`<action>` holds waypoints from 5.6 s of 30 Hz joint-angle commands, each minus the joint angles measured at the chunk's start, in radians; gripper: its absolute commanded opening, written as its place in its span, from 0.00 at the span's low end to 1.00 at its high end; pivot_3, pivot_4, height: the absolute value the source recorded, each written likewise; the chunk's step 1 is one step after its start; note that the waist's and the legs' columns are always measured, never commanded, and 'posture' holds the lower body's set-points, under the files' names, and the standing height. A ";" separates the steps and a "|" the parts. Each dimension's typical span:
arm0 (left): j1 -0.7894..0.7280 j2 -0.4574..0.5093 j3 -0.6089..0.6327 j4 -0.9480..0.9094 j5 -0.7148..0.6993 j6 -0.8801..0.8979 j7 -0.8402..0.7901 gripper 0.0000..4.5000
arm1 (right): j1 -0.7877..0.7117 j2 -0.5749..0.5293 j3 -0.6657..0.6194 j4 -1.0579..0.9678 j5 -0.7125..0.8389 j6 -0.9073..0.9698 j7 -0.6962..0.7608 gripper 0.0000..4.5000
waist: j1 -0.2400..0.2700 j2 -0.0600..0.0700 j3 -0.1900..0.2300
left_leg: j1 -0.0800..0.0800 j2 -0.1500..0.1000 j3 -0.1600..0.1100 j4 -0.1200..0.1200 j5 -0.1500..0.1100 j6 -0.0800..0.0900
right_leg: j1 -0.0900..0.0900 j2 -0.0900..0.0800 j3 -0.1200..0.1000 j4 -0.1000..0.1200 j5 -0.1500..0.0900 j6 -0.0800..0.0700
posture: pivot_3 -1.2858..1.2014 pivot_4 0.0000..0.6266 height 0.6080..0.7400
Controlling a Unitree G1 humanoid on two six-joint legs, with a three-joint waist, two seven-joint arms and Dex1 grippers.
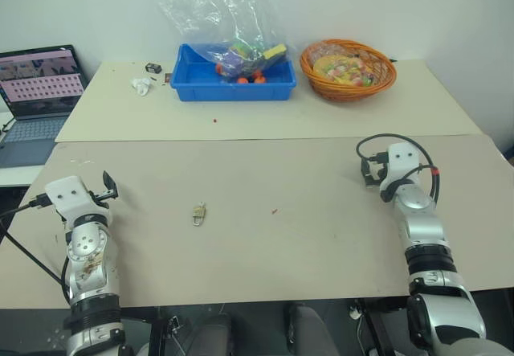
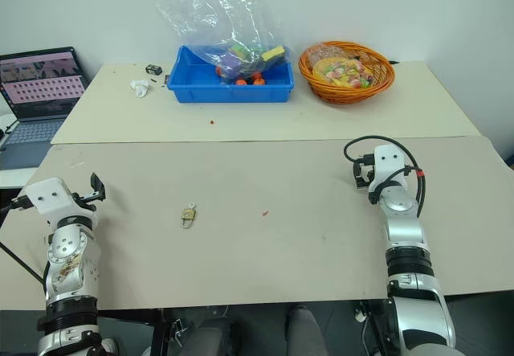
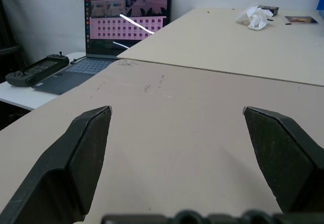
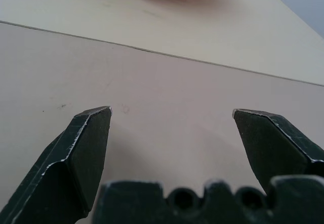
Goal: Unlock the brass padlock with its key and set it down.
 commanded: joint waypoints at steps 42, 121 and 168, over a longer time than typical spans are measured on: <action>0.437 -0.079 -0.509 -0.724 0.093 0.397 -0.255 0.98 | -0.140 -0.054 0.465 -0.500 0.251 0.180 1.137 1.00 | 0.006 -0.001 0.001 | 0.016 0.004 0.000 0.000 -0.006 0.000 | 0.014 0.004 0.000 -0.001 -0.004 -0.002 | 0.52 0.24 0.91; 0.075 0.392 -0.597 -0.532 0.621 -0.482 -0.359 0.18 | -0.033 -0.087 0.214 -0.639 0.532 0.646 0.882 1.00 | 0.008 0.000 0.001 | -0.001 0.004 -0.001 0.000 -0.006 -0.001 | -0.004 0.001 -0.007 0.000 -0.005 -0.005 | 0.52 0.24 0.91; 0.006 0.329 -0.623 -0.499 0.608 -0.535 -0.547 0.18 | -0.054 -0.069 0.302 -0.869 0.602 0.781 0.788 0.01 | 0.006 0.000 0.001 | -0.001 0.004 -0.001 0.002 -0.006 -0.001 | -0.003 0.002 -0.007 0.001 -0.005 -0.005 | 0.52 0.24 0.91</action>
